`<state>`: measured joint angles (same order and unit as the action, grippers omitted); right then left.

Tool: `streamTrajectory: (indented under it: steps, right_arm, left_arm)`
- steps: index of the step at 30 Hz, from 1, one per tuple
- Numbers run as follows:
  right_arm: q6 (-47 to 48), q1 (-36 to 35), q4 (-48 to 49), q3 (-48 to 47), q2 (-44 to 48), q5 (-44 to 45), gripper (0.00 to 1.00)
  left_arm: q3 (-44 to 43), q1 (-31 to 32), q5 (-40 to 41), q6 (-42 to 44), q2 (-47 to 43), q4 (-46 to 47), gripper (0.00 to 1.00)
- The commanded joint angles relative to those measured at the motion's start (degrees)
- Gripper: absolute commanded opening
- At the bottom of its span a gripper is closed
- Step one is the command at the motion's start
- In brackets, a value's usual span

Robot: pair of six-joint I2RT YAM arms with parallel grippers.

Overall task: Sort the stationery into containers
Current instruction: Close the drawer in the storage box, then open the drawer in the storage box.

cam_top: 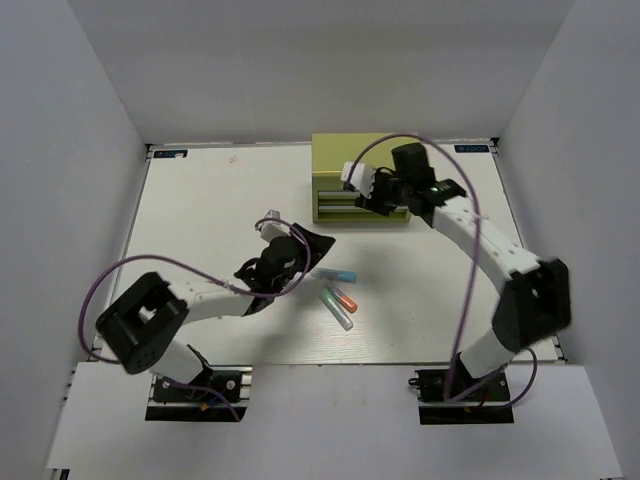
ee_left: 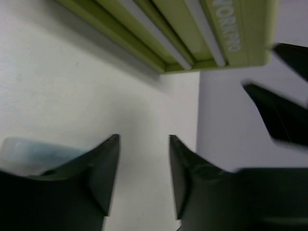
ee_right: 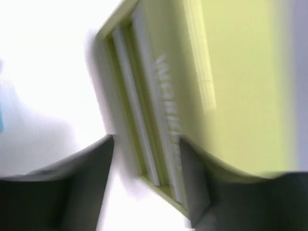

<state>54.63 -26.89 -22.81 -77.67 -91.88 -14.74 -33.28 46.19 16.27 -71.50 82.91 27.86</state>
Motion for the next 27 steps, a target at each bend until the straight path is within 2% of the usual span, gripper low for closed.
streamTrajectory:
  steps: [1,2,3,4,5,6,7,8,9,12,14,22,27]
  right_arm:
    - [-4.4,0.1,11.3,5.7,14.1,-5.6,0.68]
    - [-5.3,0.1,18.1,6.2,14.6,-3.3,0.77]
    - [-7.7,0.0,19.2,6.0,14.3,-0.9,0.81]
    - [-8.2,0.3,18.8,3.2,13.0,0.1,0.76]
    - [-8.9,0.2,16.5,1.8,12.0,2.2,0.62]
    - [-11.5,0.4,14.0,0.1,10.9,3.8,0.28]
    - [-12.3,1.0,13.1,-3.8,8.9,4.5,0.18]
    - [-12.7,1.5,11.7,-4.6,7.2,4.9,0.12]
    - [-13.7,1.9,11.1,-5.1,5.8,5.9,0.11]
    - [-14.2,2.4,11.6,-6.6,3.3,6.7,0.22]
    - [-14.6,2.5,11.0,-7.8,0.6,7.0,0.28]
    - [-17.5,3.6,4.2,-17.2,-8.3,7.7,0.3]
    - [-18.6,4.0,3.9,-17.7,-9.6,7.3,0.3]
  left_arm:
    - [-2.8,-0.5,3.1,-2.4,6.0,13.4,0.51]
    - [-3.3,-1.0,3.7,-3.4,10.3,16.8,0.48]
    - [-3.3,-1.0,4.2,-4.1,12.4,20.2,0.46]
    - [-3.3,-1.0,5.4,-4.6,14.5,27.1,0.43]
    - [-3.3,-1.0,6.1,-5.2,16.6,30.2,0.41]
    - [-4.0,-1.6,6.1,-5.9,20.5,32.9,0.4]
    - [-4.9,-1.6,7.1,-6.5,22.1,35.3,0.4]
    - [-5.6,-1.6,7.9,-6.5,23.5,37.6,0.44]
    - [-6.4,-1.6,8.6,-6.5,24.6,37.6,0.47]
    - [-10.0,-2.2,10.6,-6.5,27.1,34.5,0.55]
    - [-12.2,-2.2,11.3,-6.5,28.9,34.5,0.56]
    - [-19.4,-3.3,11.3,-6.5,33.2,30.2,0.57]
    - [-20.5,-3.3,11.3,-6.5,35.1,28.0,0.51]
